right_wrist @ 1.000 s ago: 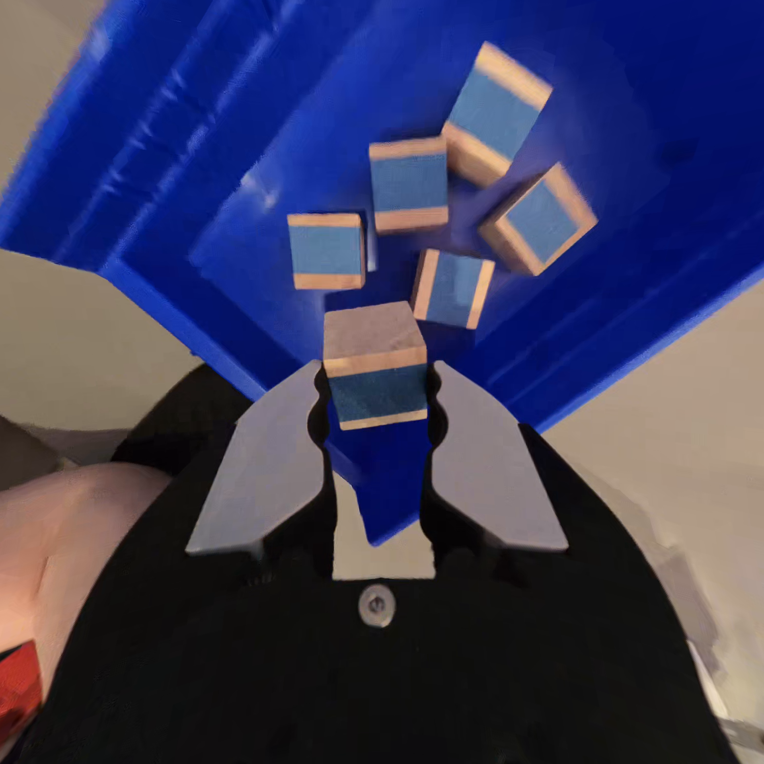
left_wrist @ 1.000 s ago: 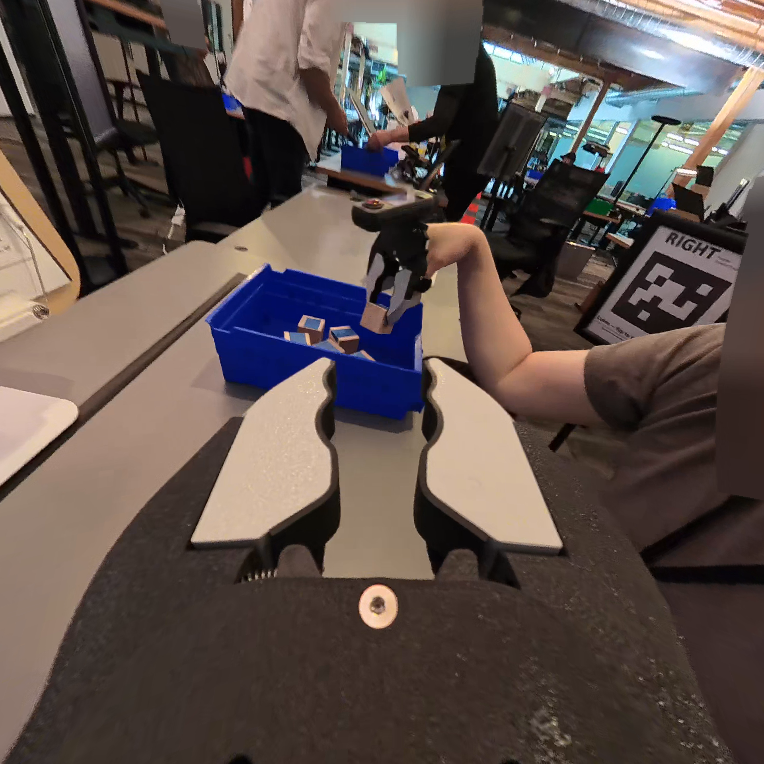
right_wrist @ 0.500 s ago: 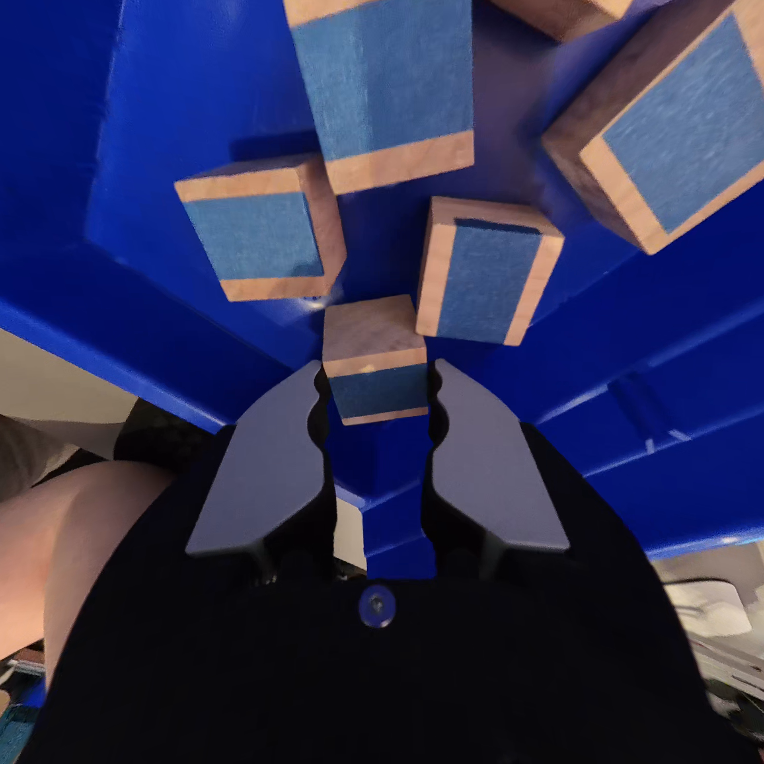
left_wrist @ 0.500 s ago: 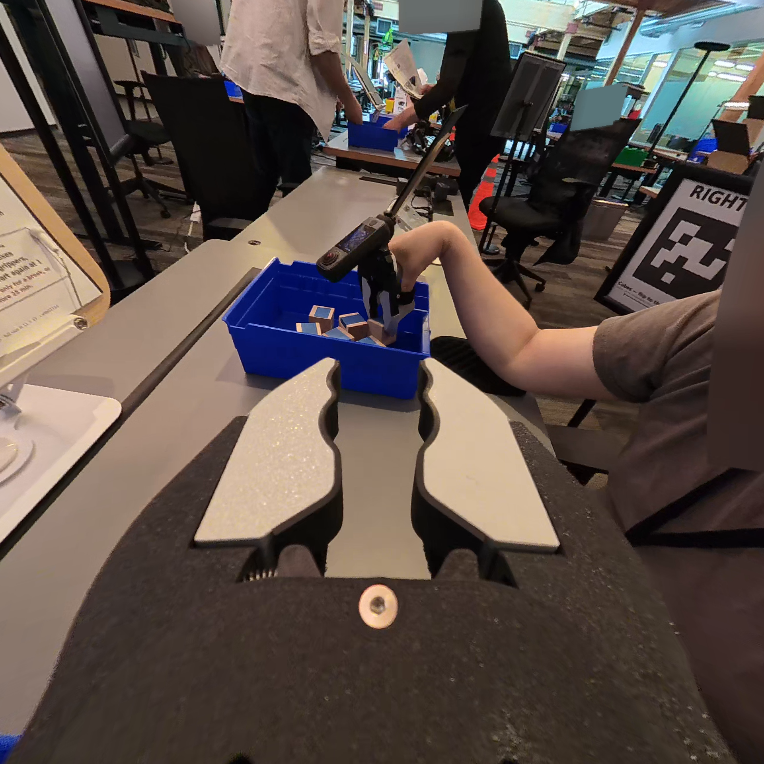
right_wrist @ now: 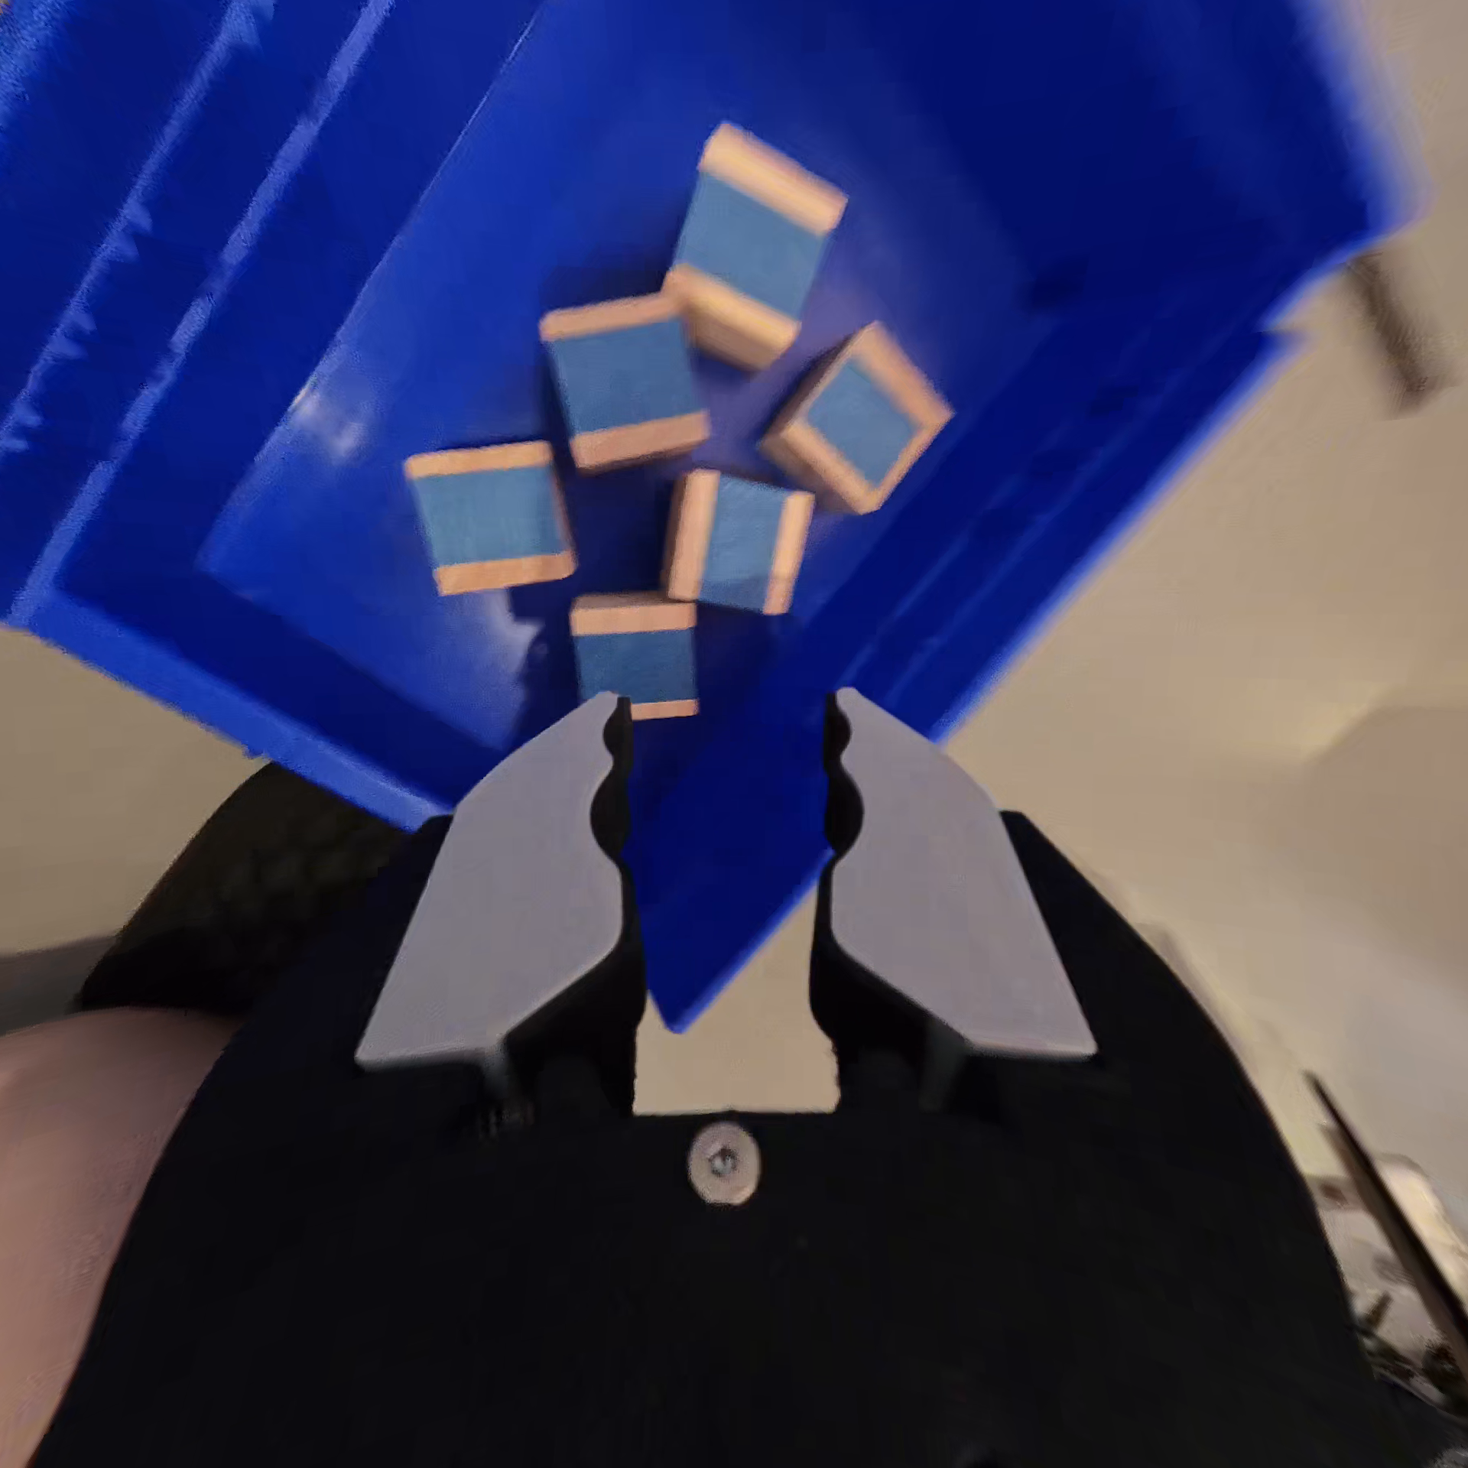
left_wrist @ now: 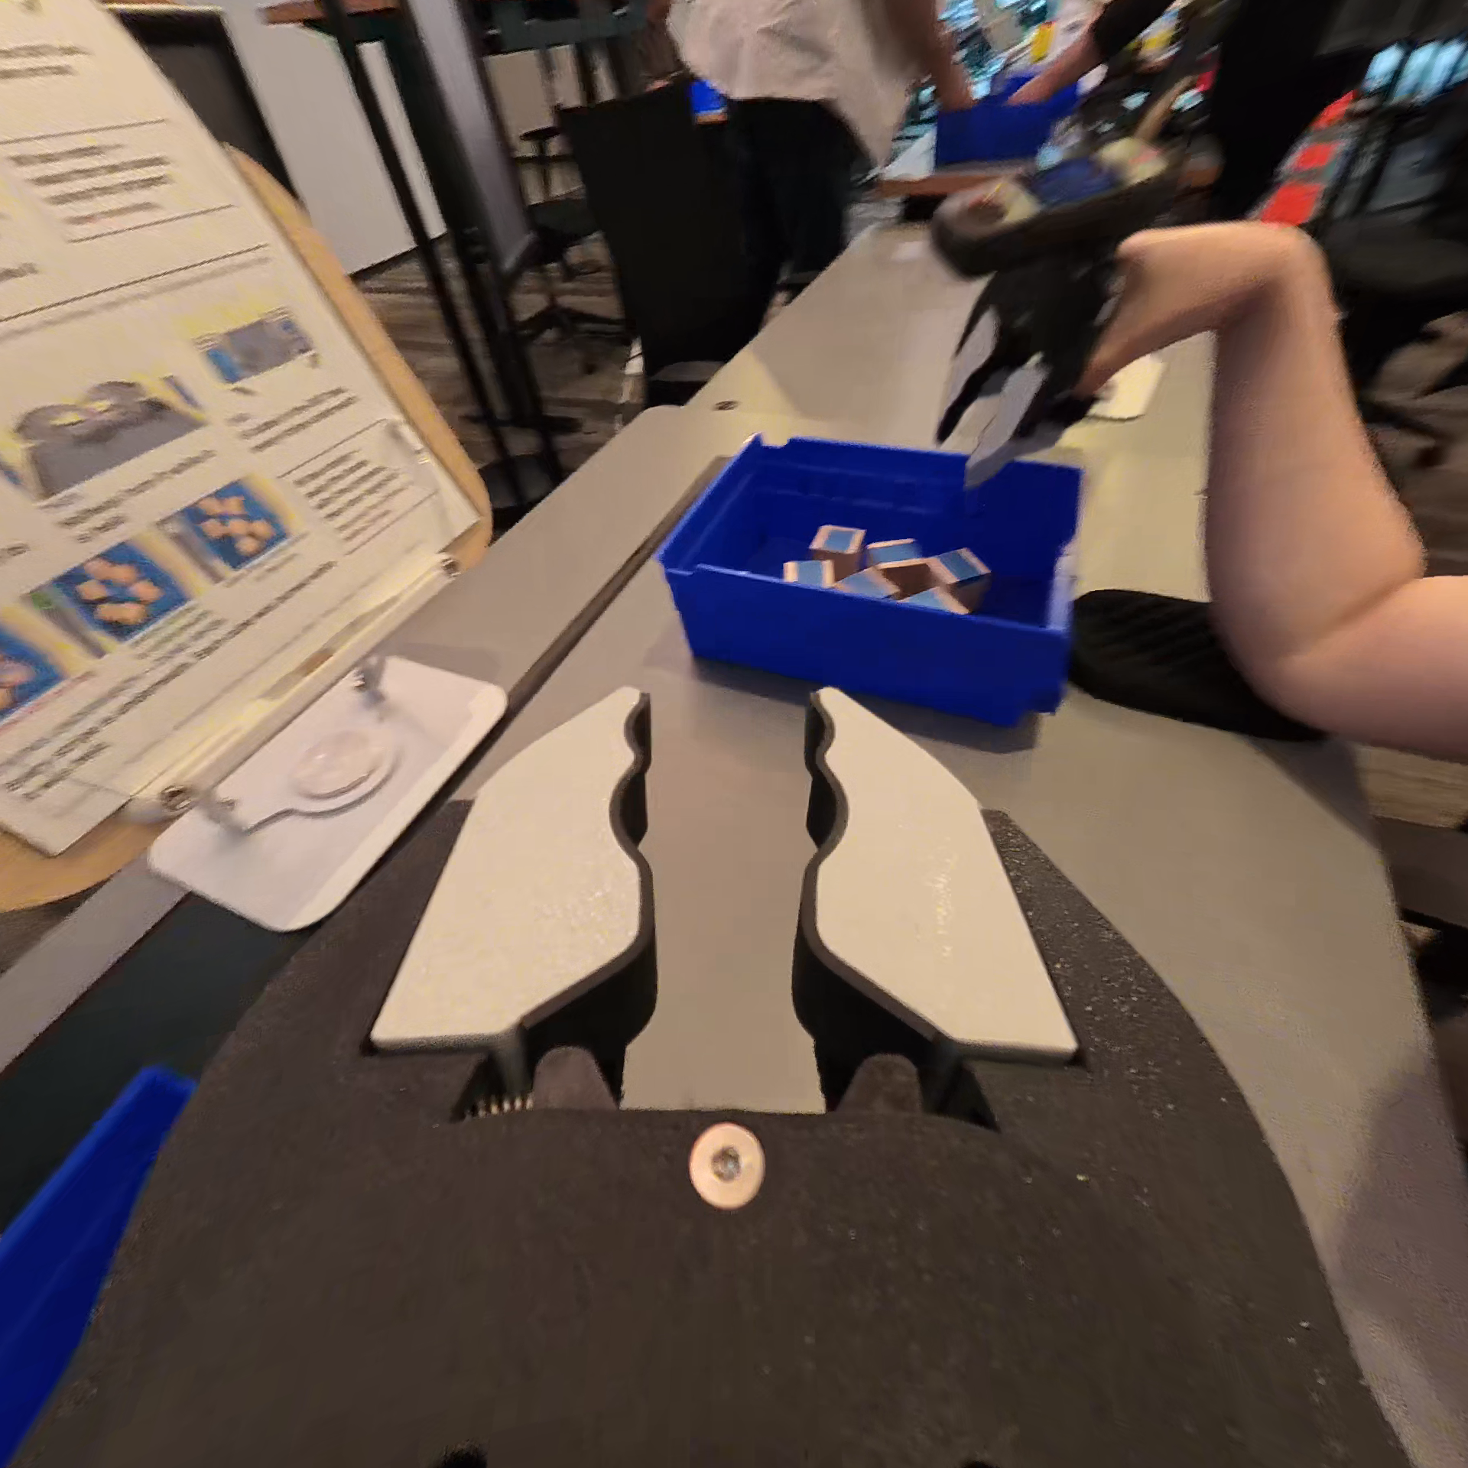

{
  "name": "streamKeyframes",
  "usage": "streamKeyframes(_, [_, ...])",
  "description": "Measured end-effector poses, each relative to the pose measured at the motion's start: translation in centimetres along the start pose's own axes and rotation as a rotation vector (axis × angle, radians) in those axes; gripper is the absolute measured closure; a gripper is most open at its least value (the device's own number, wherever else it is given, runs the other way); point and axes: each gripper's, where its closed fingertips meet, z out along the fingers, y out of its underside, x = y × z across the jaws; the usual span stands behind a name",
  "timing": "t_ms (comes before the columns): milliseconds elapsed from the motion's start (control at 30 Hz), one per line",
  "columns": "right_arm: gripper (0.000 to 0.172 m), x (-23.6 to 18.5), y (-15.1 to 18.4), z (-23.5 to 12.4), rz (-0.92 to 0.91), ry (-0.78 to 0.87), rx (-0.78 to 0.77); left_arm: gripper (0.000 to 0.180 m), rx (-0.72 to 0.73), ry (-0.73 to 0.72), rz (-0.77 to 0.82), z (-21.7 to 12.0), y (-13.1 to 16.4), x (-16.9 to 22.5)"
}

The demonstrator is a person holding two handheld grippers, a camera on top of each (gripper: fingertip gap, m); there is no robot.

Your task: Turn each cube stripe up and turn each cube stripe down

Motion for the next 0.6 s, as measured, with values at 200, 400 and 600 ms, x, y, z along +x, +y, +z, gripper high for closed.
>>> streamKeyframes(200, [0.125,7.6,-2.7,-5.5,0.235,0.302,0.369,0.142,-0.042,-0.090,-0.001,0.9,1.0,-1.3])
streamKeyframes(400, [0.125,11.9,-3.1,-4.6,0.432,0.305,0.546,0.133,-0.134,-0.492,0.105,-0.2,2.5,-6.7])
streamKeyframes(600, [0.113,13.9,-4.8,-8.7,0.430,0.435,0.865,0.132,-0.212,-0.659,0.133,-1.3,3.7,-9.1])
